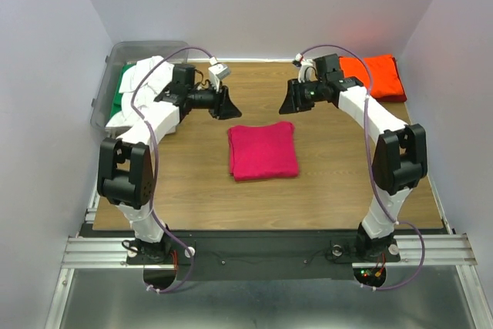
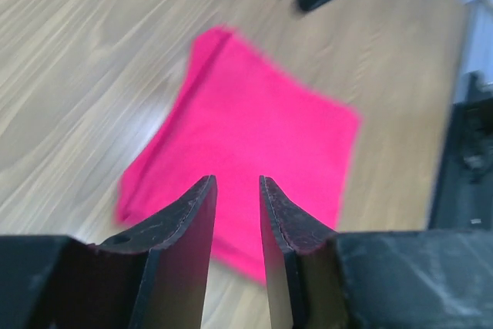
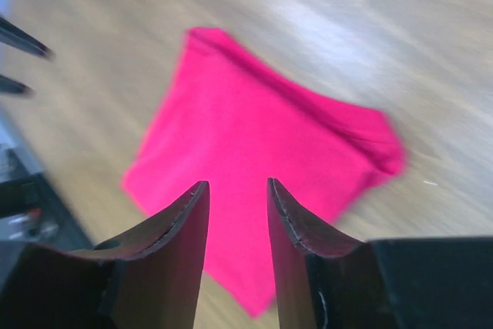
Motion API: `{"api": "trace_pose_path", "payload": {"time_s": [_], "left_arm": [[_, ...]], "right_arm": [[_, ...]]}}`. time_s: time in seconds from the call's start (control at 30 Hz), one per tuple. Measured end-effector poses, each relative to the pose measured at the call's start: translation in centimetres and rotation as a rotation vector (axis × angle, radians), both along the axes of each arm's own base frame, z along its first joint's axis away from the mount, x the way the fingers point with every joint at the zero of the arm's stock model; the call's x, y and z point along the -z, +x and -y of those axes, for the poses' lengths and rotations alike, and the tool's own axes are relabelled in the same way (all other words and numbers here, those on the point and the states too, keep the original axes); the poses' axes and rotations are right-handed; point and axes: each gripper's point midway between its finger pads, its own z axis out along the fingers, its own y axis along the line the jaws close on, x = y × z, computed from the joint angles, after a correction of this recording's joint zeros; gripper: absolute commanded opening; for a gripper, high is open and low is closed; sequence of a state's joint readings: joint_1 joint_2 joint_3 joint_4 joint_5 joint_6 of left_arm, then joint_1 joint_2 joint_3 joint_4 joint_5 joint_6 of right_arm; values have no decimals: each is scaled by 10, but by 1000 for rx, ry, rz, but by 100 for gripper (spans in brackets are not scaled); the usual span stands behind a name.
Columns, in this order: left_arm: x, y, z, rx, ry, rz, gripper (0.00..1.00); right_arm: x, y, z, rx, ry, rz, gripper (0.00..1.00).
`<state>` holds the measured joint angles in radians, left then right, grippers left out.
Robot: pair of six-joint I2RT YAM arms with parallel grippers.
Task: Fold and stack the t-shirts
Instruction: Fold the tshirt
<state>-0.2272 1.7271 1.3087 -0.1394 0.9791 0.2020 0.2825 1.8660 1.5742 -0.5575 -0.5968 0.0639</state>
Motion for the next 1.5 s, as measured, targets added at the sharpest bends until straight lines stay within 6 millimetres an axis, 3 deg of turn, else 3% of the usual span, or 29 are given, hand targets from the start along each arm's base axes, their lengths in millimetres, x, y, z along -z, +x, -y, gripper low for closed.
{"api": "trace_pose_path", "payload": {"time_s": [0.07,0.13,0.17,0.23,0.27,0.4,0.47,0.6,0.67,0.8,0.87,0.97,1.1,1.2,1.3,1.4,1.47,1.5], "left_arm": [[-10,-8,19,35,-66,-9,37],[2,-15,36,56,-99,-68,35],[13,-18,41,63,-105,-106,34],[36,-22,49,62,-107,-185,34],[60,-23,52,54,-100,-256,34],[123,-20,50,-1,-70,-425,33],[146,-22,50,-10,-71,-502,33],[143,6,60,4,-110,-500,32],[142,23,65,4,-114,-467,32],[138,33,66,-5,-98,-421,33],[133,32,64,-8,-88,-410,33],[108,28,63,0,-96,-373,34],[57,13,66,29,-135,-284,34],[35,-10,81,89,-165,-240,33],[53,-29,91,113,-159,-286,34],[105,-47,90,88,-108,-431,33],[142,-50,79,42,-66,-523,33],[150,-53,74,51,-82,-583,33]], "right_arm": [[-6,-7,-11,-27,77,-18,36],[4,-14,-20,-56,136,-73,33],[7,-16,-22,-63,150,-91,33],[37,-21,-27,-76,178,-186,29],[52,-22,-29,-76,181,-225,29],[111,-28,-28,-54,170,-362,27],[125,-30,-24,-38,170,-402,27],[128,-13,-4,10,192,-391,27],[123,5,11,46,204,-363,30],[105,35,34,94,228,-292,37],[93,40,39,100,252,-273,38],[68,33,33,82,293,-263,38],[34,-4,14,20,333,-262,38],[31,-30,-8,-47,344,-284,38],[51,-54,-26,-96,333,-349,36],[91,-77,-36,-115,303,-462,34],[115,-81,-31,-94,284,-520,33],[121,-81,-29,-84,282,-536,32]]}}
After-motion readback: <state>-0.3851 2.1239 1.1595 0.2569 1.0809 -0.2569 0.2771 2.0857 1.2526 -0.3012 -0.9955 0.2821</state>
